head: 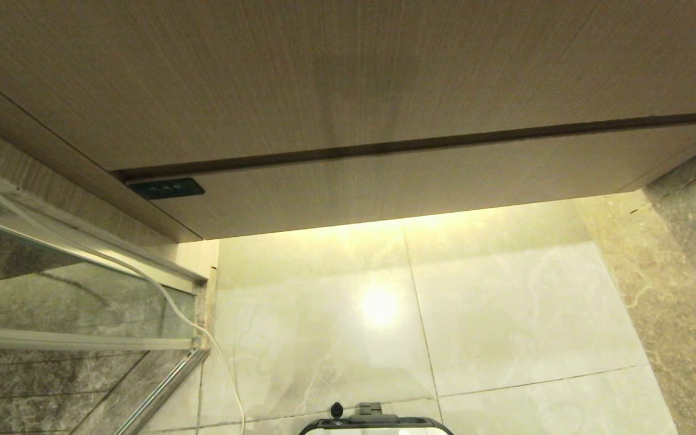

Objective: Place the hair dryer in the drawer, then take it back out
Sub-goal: Pull open the drawer

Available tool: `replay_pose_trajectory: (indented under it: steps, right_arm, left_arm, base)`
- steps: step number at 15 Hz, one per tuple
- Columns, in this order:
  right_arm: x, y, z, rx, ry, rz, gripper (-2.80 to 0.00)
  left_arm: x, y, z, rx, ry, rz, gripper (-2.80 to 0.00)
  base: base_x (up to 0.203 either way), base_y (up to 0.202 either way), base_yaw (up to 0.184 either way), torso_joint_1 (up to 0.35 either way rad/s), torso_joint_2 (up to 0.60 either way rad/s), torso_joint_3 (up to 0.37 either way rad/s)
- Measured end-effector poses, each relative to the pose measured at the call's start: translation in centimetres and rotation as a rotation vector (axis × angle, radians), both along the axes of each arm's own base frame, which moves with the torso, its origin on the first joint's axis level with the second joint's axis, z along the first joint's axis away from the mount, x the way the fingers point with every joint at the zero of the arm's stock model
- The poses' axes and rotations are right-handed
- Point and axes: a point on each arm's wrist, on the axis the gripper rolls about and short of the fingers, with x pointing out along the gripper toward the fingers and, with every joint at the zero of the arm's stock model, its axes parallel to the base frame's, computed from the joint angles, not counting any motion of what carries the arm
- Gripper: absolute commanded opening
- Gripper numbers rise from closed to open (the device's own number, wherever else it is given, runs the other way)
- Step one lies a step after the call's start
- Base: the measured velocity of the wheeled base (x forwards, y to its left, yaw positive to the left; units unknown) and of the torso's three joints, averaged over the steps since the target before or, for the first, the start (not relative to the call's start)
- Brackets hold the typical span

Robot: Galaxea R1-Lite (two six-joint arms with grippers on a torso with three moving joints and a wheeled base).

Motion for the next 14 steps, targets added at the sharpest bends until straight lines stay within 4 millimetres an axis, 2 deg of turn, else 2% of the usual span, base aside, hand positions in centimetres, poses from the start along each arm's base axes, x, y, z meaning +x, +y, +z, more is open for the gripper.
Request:
replay_pose_trajectory:
  steps: [6, 10, 14]
  right_arm:
    - [0.0, 0.0, 0.01, -0.009, -0.002, 0.0, -2.8]
    - [0.0, 0.0, 0.02, -0.008, -0.003, 0.0, -2.8]
    - [0.0, 0.01, 0.0, -0.025, -0.005, 0.0, -2.8]
  left_arm:
    - [0.0, 0.0, 0.0, 0.0, 0.0, 0.0, -2.8]
    - [0.0, 0.0, 0.02, 0.0, -0.001, 0.0, -2.8]
    - [0.0, 0.0, 0.01, 0.0, -0.001, -0.001, -2.8]
  base:
    - [0.0, 0.0, 0.0, 0.0, 0.0, 0.0]
    - [0.0, 0.0, 0.0, 0.21, 0.0, 0.183]
    - [0.0, 0.0, 0.0, 0.047, 0.0, 0.054]
